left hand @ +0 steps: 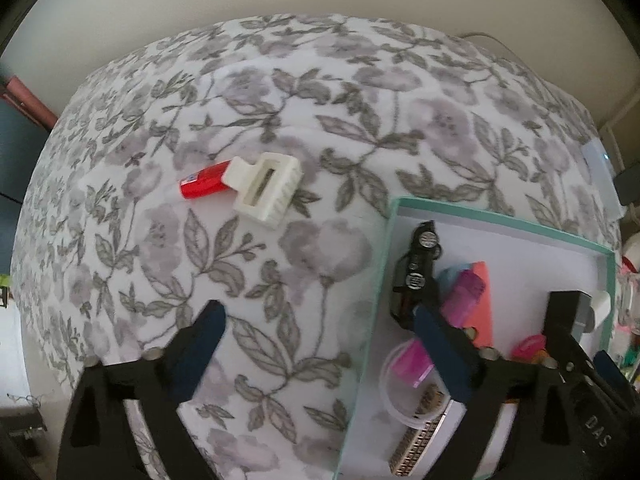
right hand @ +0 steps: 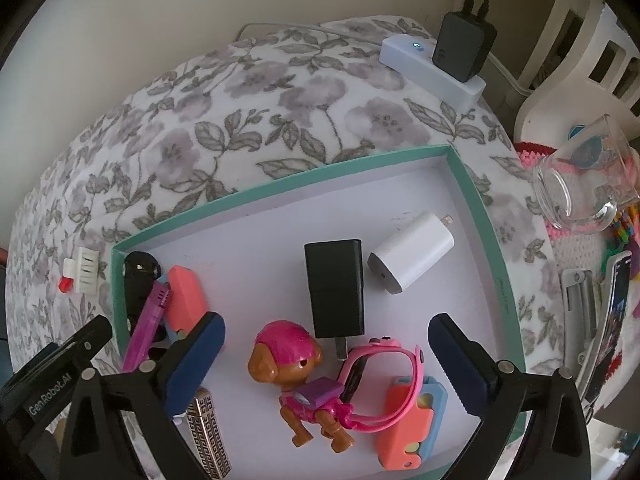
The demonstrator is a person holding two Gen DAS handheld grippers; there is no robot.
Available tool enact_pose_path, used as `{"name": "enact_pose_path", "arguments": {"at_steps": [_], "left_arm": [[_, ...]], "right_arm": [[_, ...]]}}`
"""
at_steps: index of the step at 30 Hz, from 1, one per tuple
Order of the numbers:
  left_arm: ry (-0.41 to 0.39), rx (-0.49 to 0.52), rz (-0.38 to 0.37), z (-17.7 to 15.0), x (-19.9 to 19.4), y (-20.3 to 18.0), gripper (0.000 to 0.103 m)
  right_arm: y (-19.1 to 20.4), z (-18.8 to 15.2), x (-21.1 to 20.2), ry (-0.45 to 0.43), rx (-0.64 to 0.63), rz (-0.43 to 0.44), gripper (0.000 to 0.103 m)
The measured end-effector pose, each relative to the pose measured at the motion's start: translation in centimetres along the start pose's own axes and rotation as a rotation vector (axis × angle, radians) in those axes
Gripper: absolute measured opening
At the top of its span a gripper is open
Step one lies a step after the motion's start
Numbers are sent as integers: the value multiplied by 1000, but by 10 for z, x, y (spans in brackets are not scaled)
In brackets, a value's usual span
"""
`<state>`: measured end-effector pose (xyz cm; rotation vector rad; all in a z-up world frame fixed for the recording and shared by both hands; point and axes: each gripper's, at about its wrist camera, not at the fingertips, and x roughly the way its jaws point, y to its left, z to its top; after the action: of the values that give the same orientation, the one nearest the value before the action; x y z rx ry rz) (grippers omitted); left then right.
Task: Organize rigid objects
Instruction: 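Move both tools back to the red glue bottle and white clip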
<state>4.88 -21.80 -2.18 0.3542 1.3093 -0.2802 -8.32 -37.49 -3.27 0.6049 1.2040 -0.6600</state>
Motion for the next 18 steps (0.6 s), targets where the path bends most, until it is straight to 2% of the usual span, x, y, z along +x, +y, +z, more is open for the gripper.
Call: {"name": "enact_pose_path", "arguments": {"at_steps": [8,18], "left_arm": [[-4,-25,46,4,4,11,97],[1,-87,18,13,5,45,97]], "right_arm": [[10,1,-1,-4,-36,-1,103],[48,1,-17,-46,-93,54,103]]}}
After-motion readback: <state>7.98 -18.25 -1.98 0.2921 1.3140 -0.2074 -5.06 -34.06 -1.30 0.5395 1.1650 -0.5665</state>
